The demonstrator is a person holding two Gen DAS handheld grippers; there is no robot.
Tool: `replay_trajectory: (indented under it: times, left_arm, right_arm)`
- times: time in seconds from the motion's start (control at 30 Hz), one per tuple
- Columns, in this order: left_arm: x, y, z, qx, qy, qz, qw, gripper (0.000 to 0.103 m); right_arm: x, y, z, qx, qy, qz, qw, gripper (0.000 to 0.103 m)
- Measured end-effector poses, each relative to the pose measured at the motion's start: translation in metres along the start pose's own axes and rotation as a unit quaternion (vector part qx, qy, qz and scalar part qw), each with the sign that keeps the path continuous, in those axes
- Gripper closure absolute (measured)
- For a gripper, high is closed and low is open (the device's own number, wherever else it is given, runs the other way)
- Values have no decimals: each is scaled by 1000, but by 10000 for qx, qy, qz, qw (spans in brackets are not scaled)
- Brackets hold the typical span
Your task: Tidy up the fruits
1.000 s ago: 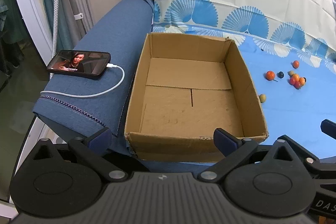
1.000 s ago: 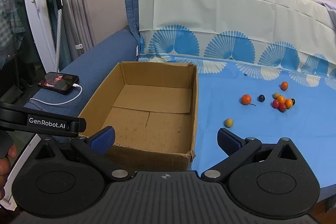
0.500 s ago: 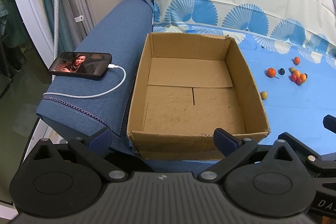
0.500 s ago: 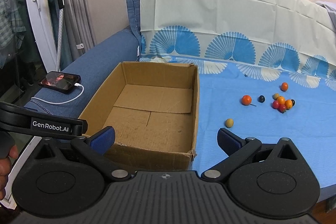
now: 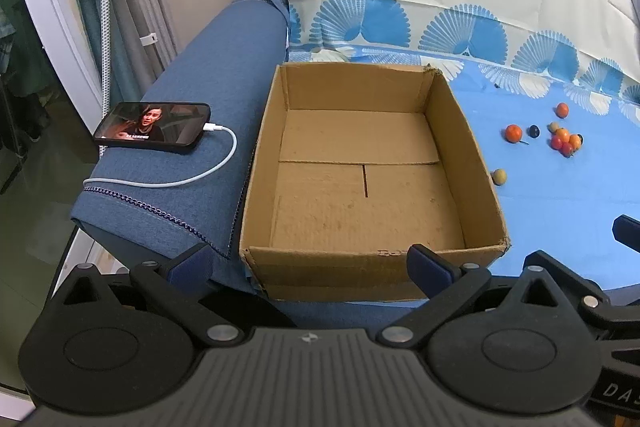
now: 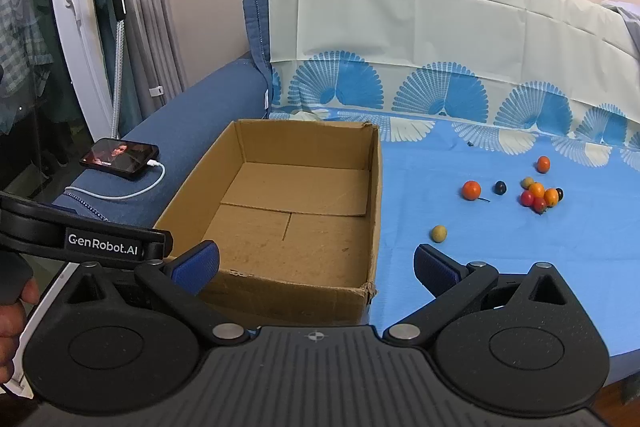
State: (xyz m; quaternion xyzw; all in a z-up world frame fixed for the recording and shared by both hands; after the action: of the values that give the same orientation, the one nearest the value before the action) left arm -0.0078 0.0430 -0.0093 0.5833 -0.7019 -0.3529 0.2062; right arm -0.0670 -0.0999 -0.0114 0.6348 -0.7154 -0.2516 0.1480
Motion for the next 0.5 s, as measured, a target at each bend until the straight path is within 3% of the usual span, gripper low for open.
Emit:
replay_trajectory:
  times: [0.5]
  left_arm:
    - [34, -5, 0, -204, -389, 16, 9990, 0]
  right_arm:
    - [32, 1, 4, 296, -410, 42, 9987, 0]
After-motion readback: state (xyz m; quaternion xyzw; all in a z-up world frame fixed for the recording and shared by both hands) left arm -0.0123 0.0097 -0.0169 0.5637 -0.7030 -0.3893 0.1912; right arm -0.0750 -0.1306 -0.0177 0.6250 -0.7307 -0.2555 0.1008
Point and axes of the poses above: each gripper's, at about its wrist camera, not at the fingertips, and y roughly against the way its jaws point, x to its right, z to its underside, the point moved 7 cm from there along -y, roughly the way its jaws point, and after that the axes turned 3 degrees about x, right-handed, at the moved point
